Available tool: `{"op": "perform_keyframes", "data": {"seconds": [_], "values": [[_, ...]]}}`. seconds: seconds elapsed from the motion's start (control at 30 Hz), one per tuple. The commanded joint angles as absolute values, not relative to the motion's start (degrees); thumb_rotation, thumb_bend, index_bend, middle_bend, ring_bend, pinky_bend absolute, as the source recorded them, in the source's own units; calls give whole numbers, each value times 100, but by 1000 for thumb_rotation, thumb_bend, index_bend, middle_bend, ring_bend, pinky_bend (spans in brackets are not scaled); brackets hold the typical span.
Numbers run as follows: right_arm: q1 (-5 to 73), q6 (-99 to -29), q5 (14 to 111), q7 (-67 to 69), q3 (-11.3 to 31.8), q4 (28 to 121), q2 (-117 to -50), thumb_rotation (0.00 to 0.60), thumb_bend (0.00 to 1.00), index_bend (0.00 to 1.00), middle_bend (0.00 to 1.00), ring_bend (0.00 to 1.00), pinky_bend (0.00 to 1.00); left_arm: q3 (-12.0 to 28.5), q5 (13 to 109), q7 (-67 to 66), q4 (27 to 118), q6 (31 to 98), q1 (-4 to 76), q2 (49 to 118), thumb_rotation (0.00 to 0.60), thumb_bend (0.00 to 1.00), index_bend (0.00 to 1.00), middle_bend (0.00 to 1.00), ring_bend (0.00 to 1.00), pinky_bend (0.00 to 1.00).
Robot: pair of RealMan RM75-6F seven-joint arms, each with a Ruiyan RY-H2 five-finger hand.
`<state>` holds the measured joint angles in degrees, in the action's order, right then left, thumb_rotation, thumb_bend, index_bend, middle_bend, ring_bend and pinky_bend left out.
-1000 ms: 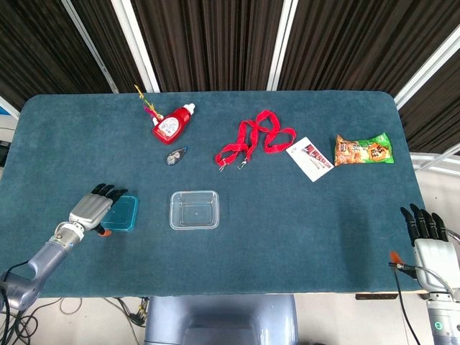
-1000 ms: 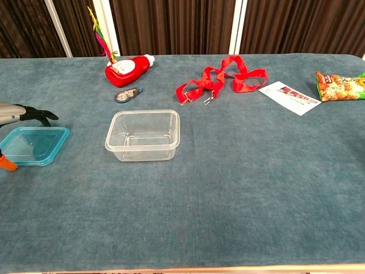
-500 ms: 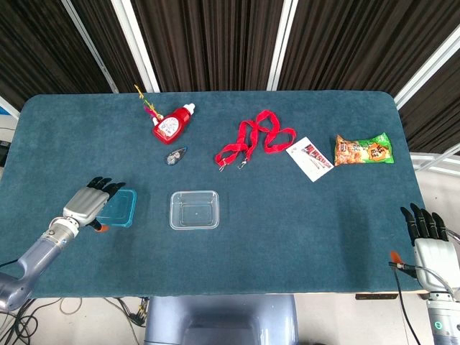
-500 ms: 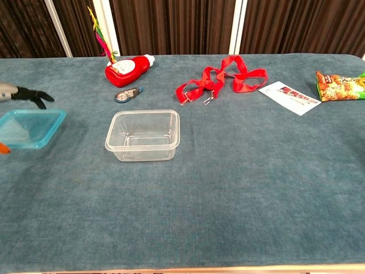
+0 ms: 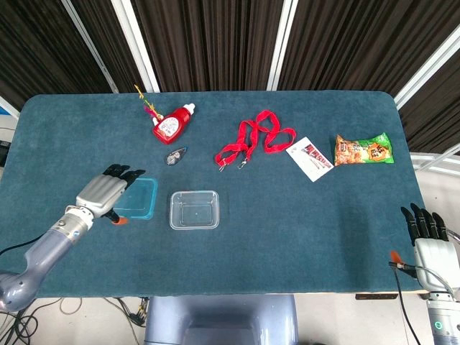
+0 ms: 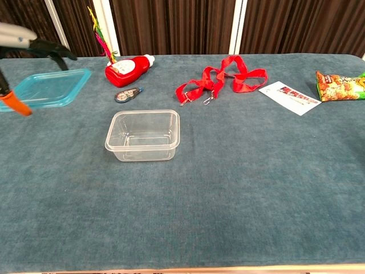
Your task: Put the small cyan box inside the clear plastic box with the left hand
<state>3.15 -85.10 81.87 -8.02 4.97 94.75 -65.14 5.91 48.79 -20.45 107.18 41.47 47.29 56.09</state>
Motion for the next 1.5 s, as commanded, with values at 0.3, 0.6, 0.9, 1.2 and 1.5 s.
{"op": "perform_keyframes", "data": {"seconds": [0.3, 0.6, 0.9, 1.2, 1.5], "values": [[307, -8519, 8185, -798, 495, 9475, -6509, 600, 307, 40, 44, 37, 0, 480, 2060, -3742, 11685, 5216, 6309, 6135, 600, 293, 0, 289, 0, 0], [305, -8529, 8187, -786, 500, 9473, -6505, 600, 307, 40, 44, 37, 0, 495, 1107, -4397, 11655, 6108, 6931, 6881, 600, 293, 0, 290, 0, 0], [302, -8533, 8188, -774, 501, 9470, -6503, 600, 307, 40, 45, 37, 0, 536, 1065, -4583, 11497, 6508, 7058, 7383, 600, 291, 0, 291, 0, 0], [296, -8540, 8189, -763, 502, 9476, -6495, 600, 307, 40, 44, 37, 0, 677, 777, -4766, 11166, 6836, 7157, 7881, 600, 290, 0, 293, 0, 0], [291, -8544, 8186, -754, 502, 9479, -6490, 600, 308, 40, 44, 37, 0, 866, 484, -4936, 10890, 6993, 7214, 8275, 600, 290, 0, 294, 0, 0]]}}
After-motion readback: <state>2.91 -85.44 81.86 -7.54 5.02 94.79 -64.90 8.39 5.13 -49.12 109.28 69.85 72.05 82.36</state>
